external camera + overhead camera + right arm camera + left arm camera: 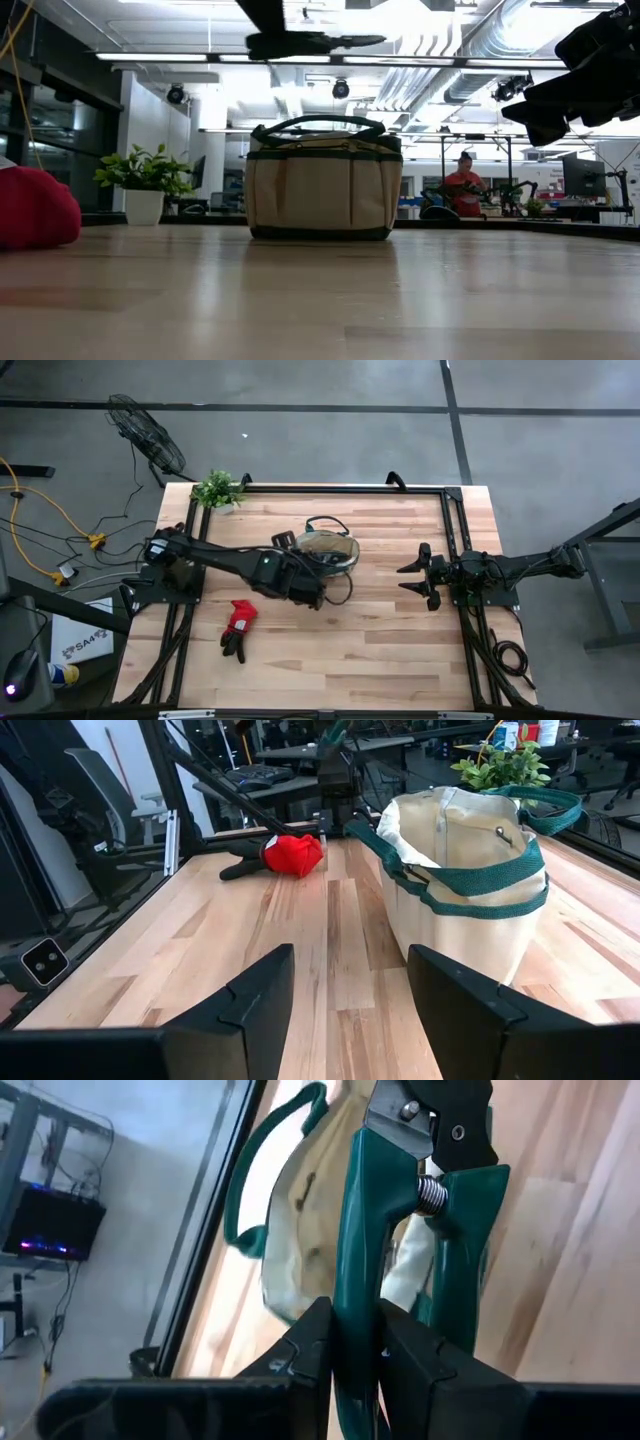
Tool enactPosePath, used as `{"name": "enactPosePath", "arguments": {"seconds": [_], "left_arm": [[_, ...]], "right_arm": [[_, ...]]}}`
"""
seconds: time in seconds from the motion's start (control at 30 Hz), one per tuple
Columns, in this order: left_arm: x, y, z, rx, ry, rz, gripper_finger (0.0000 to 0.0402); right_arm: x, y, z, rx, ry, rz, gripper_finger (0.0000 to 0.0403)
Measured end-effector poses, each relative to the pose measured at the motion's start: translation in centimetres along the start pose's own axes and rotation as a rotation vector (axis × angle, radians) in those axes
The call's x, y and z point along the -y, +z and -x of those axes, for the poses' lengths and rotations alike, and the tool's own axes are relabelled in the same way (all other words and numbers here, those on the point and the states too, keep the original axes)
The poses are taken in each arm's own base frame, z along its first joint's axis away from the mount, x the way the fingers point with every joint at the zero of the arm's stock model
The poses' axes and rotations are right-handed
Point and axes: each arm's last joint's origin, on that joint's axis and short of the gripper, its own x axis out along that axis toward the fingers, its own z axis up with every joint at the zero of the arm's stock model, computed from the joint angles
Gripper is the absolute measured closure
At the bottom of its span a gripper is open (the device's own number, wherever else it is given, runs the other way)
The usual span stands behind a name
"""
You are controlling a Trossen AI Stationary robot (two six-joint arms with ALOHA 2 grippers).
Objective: Pick & Place Garden tools in Gardening bag
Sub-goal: Put the green shears into the gardening bag
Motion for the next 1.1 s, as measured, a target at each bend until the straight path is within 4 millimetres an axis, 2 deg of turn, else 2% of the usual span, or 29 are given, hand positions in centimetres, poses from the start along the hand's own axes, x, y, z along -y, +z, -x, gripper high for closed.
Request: {"name": "enactPosePath", "arguments": {"seconds": [0.17,0.4,0.8,1.1], "left_arm": [[-0.7,0.6,-1.4,-0.033,-0.02,0.026,0.0348],[-1.1,1.3,-4.1,-0.119,-0.114,-0.035,0.0348],[-2.4,1.9,-7.4,-0.158,-0.048,-0.08,0.0348],[-1.9,2.2,-9.9,-0.19,-0.039,-0.109,0.0348]], "right_arm": [[0.0,0.0,0.0,0.0,0.0,0.0,0.0214],[0.0,0.0,0.0,0.0,0.0,0.0,0.0214],[0.0,0.0,0.0,-0.001,0.0,0.0,0.0214],[0.0,0.0,0.0,-0.003,0.0,0.0,0.0214]]}}
